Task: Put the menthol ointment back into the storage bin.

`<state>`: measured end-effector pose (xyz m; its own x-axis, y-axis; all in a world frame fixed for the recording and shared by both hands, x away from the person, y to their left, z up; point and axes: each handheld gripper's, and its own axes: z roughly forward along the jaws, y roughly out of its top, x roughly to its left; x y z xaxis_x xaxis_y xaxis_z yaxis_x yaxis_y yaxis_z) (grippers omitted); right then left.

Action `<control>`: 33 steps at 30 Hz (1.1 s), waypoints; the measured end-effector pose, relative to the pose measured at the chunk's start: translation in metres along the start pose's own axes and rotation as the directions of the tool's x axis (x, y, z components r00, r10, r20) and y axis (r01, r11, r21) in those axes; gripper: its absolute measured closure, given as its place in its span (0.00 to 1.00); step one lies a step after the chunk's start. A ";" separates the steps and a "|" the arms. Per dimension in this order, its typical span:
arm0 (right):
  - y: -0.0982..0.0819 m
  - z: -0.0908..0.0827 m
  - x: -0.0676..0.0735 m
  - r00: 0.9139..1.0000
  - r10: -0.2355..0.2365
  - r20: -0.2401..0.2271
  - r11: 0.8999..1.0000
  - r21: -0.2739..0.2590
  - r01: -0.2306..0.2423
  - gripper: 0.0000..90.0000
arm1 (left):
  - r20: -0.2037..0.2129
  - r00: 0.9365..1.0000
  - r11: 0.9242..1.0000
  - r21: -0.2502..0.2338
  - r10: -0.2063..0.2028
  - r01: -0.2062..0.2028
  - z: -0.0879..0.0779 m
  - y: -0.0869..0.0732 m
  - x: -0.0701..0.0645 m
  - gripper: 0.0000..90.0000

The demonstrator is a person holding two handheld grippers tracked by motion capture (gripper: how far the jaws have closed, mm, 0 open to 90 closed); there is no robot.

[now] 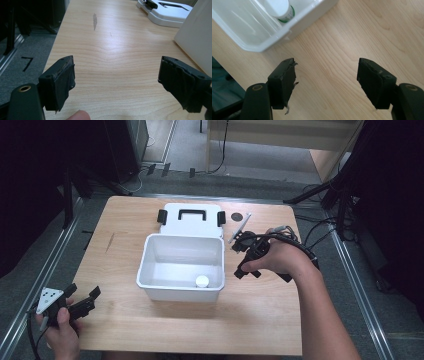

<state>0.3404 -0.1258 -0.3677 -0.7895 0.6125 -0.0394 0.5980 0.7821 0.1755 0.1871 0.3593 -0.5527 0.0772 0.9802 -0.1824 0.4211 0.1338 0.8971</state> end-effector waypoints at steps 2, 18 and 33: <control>-0.006 0.003 -0.003 1.000 0.009 0.003 1.000 -0.002 -0.009 0.36 | -0.001 1.000 1.000 0.000 0.000 0.000 0.000 0.000 0.000 0.16; -0.057 0.040 -0.029 0.990 0.137 -0.013 0.974 -0.182 -0.137 0.37 | -0.003 1.000 1.000 -0.001 0.002 -0.002 0.000 0.000 0.000 0.16; -0.119 0.068 -0.053 0.926 0.376 -0.016 0.800 -0.499 -0.334 0.35 | -0.005 1.000 1.000 0.006 0.007 -0.007 0.000 0.000 -0.001 0.16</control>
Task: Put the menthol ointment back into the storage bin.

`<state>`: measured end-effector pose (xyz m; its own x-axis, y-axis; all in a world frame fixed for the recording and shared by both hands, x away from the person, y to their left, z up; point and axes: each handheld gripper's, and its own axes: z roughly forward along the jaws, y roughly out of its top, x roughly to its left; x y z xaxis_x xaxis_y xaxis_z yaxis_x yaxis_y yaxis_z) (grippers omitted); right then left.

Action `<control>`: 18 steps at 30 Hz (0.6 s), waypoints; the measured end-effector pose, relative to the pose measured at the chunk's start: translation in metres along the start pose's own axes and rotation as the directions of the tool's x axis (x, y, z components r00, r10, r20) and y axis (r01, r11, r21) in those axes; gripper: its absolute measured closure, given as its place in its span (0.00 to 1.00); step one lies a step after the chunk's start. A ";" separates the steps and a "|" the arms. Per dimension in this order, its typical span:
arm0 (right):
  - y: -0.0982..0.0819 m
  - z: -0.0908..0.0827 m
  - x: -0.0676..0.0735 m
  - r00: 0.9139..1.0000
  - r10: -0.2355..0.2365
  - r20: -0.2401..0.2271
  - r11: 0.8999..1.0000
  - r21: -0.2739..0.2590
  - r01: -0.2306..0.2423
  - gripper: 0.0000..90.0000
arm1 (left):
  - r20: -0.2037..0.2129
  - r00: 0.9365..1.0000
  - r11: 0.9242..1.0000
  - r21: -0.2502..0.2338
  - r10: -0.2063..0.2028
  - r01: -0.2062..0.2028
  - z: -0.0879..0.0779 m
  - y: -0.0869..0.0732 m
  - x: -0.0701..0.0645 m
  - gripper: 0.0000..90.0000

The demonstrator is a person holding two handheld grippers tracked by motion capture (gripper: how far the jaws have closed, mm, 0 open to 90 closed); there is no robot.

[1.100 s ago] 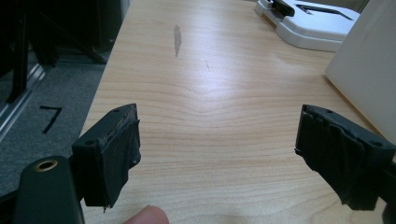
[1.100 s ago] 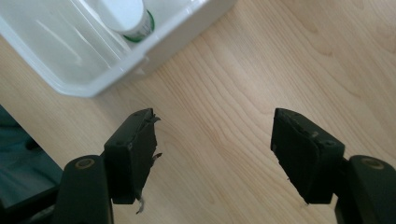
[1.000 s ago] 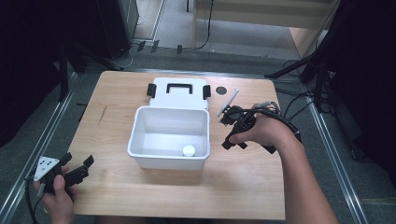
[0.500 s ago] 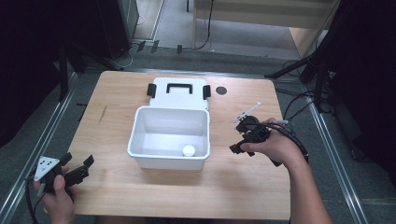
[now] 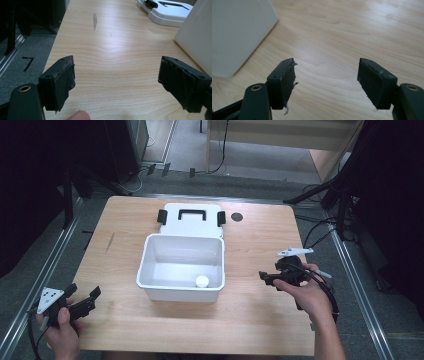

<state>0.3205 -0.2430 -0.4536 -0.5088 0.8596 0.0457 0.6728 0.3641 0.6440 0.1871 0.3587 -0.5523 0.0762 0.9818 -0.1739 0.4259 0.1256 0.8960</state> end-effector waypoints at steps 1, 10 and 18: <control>-0.003 -0.001 -0.003 1.000 0.018 0.003 0.999 -0.032 -0.018 0.35 | 0.000 1.000 1.000 0.001 0.000 0.000 0.000 0.000 0.000 0.16; -0.036 -0.002 -0.015 0.995 0.090 0.050 0.958 -0.278 -0.073 0.33 | -0.005 1.000 1.000 0.000 0.008 -0.008 0.000 0.000 -0.001 0.16; -0.067 -0.006 -0.024 0.987 0.136 0.080 0.880 -0.468 -0.083 0.29 | -0.004 1.000 1.000 0.002 0.005 -0.005 0.000 0.000 -0.001 0.16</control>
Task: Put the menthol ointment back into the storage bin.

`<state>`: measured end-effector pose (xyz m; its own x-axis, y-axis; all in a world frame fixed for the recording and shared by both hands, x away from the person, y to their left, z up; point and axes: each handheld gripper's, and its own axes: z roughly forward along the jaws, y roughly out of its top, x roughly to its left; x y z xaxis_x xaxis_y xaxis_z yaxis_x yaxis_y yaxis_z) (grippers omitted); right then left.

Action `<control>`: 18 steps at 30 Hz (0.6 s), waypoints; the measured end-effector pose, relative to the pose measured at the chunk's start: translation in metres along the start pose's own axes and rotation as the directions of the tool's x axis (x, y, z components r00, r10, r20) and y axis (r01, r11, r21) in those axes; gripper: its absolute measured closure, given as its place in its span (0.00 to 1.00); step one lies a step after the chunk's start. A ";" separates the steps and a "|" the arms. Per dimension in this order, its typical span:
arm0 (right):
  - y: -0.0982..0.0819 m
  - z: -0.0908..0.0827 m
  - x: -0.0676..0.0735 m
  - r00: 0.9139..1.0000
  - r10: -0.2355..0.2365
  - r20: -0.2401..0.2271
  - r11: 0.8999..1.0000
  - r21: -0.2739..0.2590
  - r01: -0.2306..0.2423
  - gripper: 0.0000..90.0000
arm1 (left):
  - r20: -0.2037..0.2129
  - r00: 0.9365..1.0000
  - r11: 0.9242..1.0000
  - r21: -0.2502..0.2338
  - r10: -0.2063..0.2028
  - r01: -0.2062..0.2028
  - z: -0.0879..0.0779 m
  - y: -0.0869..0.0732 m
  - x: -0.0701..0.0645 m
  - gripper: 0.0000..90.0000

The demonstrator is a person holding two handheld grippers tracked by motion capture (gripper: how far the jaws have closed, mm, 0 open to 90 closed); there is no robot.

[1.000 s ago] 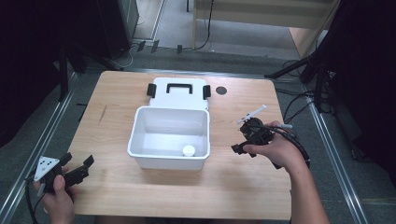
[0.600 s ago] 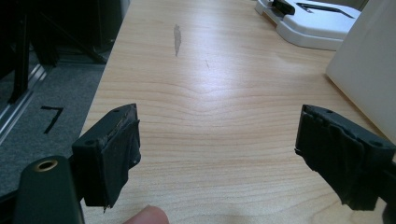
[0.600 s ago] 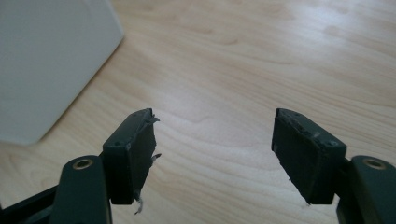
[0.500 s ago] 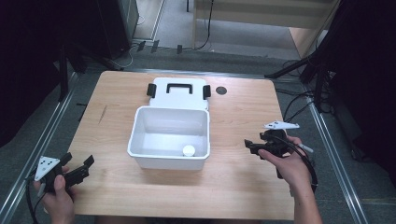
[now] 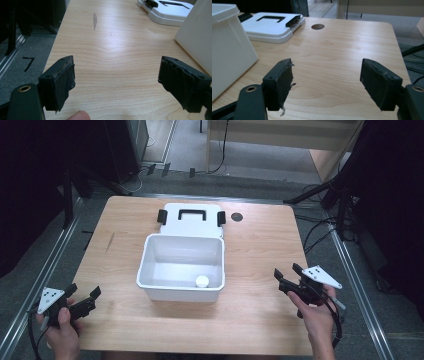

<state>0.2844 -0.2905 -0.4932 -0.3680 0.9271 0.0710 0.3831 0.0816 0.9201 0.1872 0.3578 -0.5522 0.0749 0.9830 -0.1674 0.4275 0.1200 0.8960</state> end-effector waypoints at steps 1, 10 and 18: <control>-0.003 -0.002 -0.001 1.000 0.011 0.006 1.000 -0.017 -0.011 0.28 | 0.000 1.000 1.000 0.000 0.001 -0.001 0.000 0.000 0.000 0.16; -0.035 -0.024 -0.014 0.999 0.035 0.041 0.993 -0.111 -0.030 0.21 | -0.001 1.000 1.000 0.000 0.006 -0.006 0.000 0.000 0.000 0.16; -0.057 -0.047 -0.027 0.998 0.040 0.055 0.991 -0.132 -0.032 0.20 | -0.002 1.000 1.000 -0.001 0.007 -0.007 0.000 0.000 -0.001 0.16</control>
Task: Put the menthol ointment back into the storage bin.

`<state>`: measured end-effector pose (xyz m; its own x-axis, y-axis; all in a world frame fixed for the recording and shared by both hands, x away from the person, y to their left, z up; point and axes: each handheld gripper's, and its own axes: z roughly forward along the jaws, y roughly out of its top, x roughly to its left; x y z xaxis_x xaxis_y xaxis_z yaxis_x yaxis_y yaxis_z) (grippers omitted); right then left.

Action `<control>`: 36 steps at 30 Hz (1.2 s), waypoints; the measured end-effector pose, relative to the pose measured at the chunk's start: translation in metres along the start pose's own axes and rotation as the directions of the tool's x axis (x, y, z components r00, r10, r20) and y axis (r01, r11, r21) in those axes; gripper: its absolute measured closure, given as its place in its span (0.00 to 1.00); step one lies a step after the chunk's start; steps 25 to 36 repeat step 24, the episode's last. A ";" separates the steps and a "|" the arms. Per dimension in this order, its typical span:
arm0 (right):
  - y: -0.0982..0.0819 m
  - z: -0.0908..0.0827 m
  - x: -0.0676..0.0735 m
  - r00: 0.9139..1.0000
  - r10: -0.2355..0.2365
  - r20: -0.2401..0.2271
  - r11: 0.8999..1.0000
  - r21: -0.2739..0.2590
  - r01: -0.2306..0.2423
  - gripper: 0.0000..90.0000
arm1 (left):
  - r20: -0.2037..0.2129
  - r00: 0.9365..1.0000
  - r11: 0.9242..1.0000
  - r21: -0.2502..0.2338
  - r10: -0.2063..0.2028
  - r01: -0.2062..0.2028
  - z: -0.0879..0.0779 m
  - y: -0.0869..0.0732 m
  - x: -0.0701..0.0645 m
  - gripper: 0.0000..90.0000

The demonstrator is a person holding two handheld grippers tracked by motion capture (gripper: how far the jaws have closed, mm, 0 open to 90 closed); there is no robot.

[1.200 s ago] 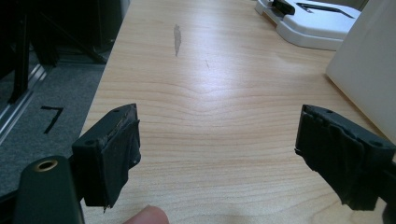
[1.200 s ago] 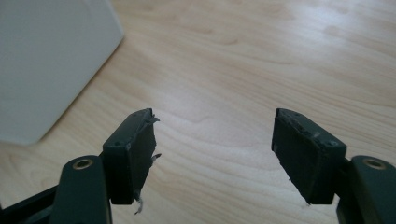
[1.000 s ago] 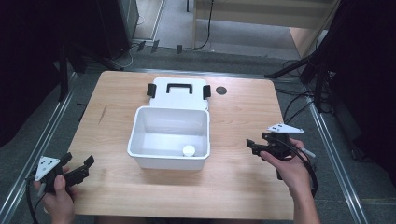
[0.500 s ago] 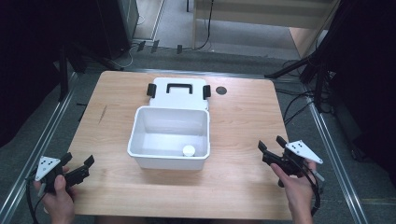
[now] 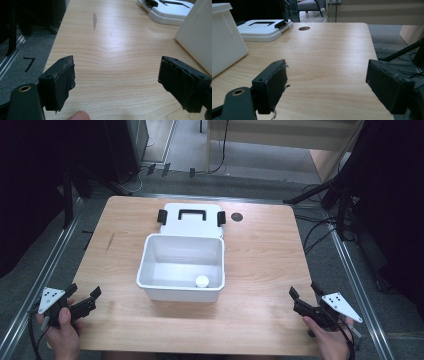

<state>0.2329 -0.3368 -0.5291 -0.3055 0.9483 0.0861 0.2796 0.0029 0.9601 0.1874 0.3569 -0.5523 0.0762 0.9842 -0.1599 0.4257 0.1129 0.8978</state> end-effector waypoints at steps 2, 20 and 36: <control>-0.004 -0.005 -0.002 1.000 0.007 -0.001 1.000 -0.001 -0.007 0.19 | 0.000 1.000 1.000 0.000 0.000 0.000 0.000 0.000 0.000 0.16; -0.025 -0.027 -0.006 0.998 0.040 0.037 0.998 -0.054 -0.038 0.20 | -0.001 1.000 1.000 0.011 0.007 -0.007 0.001 0.000 -0.001 0.16; -0.026 -0.028 -0.007 0.998 0.042 0.042 0.997 -0.062 -0.040 0.20 | -0.002 1.000 1.000 0.013 0.011 -0.011 0.001 0.000 -0.001 0.16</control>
